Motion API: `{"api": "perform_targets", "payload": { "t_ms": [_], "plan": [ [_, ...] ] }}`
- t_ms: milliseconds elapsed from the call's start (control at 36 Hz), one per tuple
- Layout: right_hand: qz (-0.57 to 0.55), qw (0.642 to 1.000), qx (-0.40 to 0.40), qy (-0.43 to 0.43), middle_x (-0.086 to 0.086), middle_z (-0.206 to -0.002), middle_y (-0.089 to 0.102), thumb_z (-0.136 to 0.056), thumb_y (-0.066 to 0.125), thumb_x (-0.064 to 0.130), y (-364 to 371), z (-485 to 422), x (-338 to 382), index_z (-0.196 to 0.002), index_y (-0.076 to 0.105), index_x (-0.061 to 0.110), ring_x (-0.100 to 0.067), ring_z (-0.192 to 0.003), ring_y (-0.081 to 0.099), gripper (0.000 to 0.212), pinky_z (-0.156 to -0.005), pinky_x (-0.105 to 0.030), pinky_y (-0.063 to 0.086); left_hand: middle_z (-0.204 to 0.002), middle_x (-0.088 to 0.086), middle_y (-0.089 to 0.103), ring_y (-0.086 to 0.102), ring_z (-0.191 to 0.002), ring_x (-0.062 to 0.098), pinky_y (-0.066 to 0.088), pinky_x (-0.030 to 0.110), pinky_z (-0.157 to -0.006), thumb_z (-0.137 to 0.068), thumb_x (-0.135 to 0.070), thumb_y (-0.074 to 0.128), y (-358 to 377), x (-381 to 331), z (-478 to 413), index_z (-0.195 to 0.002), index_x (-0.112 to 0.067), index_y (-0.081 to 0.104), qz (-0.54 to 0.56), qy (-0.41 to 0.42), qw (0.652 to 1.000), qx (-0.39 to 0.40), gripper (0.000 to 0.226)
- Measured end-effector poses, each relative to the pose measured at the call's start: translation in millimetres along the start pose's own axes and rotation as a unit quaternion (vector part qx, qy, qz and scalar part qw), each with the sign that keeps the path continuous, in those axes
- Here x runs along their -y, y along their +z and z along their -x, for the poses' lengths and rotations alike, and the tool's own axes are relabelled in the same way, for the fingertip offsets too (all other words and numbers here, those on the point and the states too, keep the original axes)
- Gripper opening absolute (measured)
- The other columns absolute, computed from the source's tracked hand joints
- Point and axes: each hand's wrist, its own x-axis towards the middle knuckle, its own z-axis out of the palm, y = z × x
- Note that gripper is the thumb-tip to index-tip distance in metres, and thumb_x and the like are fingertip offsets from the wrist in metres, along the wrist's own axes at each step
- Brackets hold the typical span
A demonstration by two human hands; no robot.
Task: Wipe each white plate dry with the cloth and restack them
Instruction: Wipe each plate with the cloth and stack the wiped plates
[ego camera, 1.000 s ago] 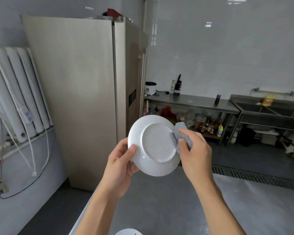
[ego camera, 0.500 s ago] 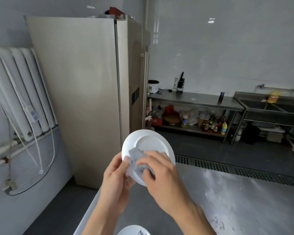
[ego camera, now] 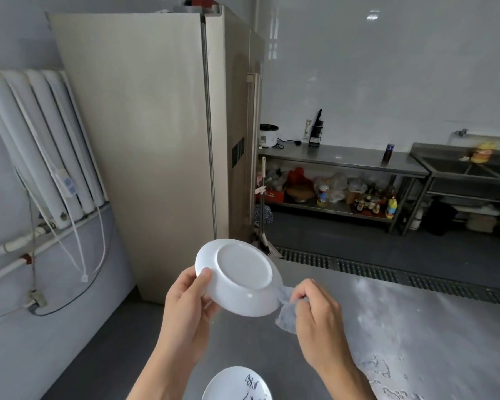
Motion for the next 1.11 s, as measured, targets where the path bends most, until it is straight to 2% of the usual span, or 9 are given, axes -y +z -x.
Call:
{"api": "perform_targets", "payload": {
  "t_ms": [56,167,333,500,667,806,917,1000,1111],
  "plan": [
    [0.06,0.997,0.014,-0.047,0.013,-0.077,0.046,-0.087,0.047,0.037,2,6,4,-0.077,0.04,0.031,-0.011,-0.073,0.047,0.014,-0.057,-0.029,0.038,-0.094,0.009,0.078,0.075,-0.079,0.015,0.062,0.026,-0.064,-0.106,-0.01,0.057,3,3,-3,-0.116,0.001,0.065,-0.008,-0.004,1.0,-0.017,0.017],
    [0.172,0.976,0.017,-0.129,0.01,-0.102,0.051,-0.074,0.072,0.063,10,10,13,-0.107,0.054,0.029,-0.011,-0.082,0.054,0.051,-0.048,-0.029,0.05,-0.094,0.012,0.077,0.077,-0.083,0.019,0.062,0.028,-0.064,-0.105,-0.007,0.057,10,9,-4,-0.113,0.003,0.062,-0.028,-0.011,0.999,-0.04,0.014],
    [0.235,0.946,-0.006,-0.225,0.008,-0.097,0.058,-0.079,0.067,0.017,19,7,8,-0.105,0.065,0.026,-0.018,-0.078,0.059,0.028,-0.045,-0.033,0.049,-0.108,0.024,0.069,0.077,-0.086,0.021,0.062,0.027,-0.065,-0.104,-0.005,0.058,18,16,-5,-0.111,0.003,0.058,-0.053,-0.02,0.998,-0.039,0.01],
    [0.198,0.952,-0.064,-0.226,0.008,-0.087,0.066,-0.092,0.065,0.013,18,6,1,-0.098,0.071,0.018,-0.018,-0.069,0.058,0.011,-0.05,-0.032,0.048,-0.106,0.015,0.059,0.075,-0.096,0.02,0.064,0.034,-0.07,-0.095,-0.033,0.076,26,15,-7,-0.106,-0.005,0.054,-0.12,-0.025,0.992,-0.028,0.037],
    [0.095,0.994,-0.046,-0.036,0.01,-0.068,0.054,-0.094,0.067,0.022,16,9,-10,-0.077,0.057,0.023,-0.015,-0.059,0.045,0.02,-0.048,-0.03,0.037,-0.092,-0.004,0.066,0.064,-0.082,0.01,0.057,0.027,-0.061,-0.092,-0.046,0.077,11,21,-13,-0.098,-0.012,0.066,-0.258,0.072,0.963,-0.013,0.036],
    [-0.053,0.993,-0.004,0.104,-0.001,-0.056,0.039,-0.094,0.064,0.032,8,11,-30,-0.068,0.045,0.015,-0.01,-0.054,0.033,0.036,-0.049,-0.029,0.033,-0.111,0.001,0.051,0.052,-0.107,0.02,0.049,0.033,-0.087,-0.099,-0.022,0.068,-14,41,-19,-0.127,-0.031,0.057,-0.376,0.141,0.915,-0.038,0.032],
    [-0.125,0.974,0.031,0.185,-0.008,-0.061,0.038,-0.094,0.065,0.033,-3,14,-42,-0.067,0.047,0.01,-0.018,-0.061,0.037,0.04,-0.05,-0.038,0.04,-0.126,-0.005,0.064,0.063,-0.115,0.011,0.052,0.027,-0.09,-0.109,-0.029,0.054,-25,43,-20,-0.141,-0.041,0.055,-0.368,0.073,0.924,0.072,0.034],
    [-0.157,0.958,0.053,0.232,-0.008,-0.062,0.043,-0.096,0.065,0.028,-9,21,-49,-0.073,0.054,0.003,-0.021,-0.062,0.043,0.035,-0.054,-0.048,0.049,-0.125,-0.006,0.072,0.071,-0.115,0.021,0.063,0.042,-0.085,-0.114,-0.031,0.043,-29,48,-14,-0.133,-0.041,0.065,-0.313,-0.026,0.939,0.14,0.031],
    [-0.154,0.938,0.102,0.293,-0.006,-0.054,0.043,-0.098,0.064,0.023,-23,42,-70,-0.081,0.06,-0.002,-0.024,-0.063,0.055,0.031,-0.038,-0.019,0.027,-0.125,-0.003,0.074,0.075,-0.108,0.023,0.063,0.038,-0.074,-0.114,-0.032,0.041,-34,71,0,-0.131,-0.045,0.066,-0.288,-0.114,0.936,0.168,0.033]
  ]
}}
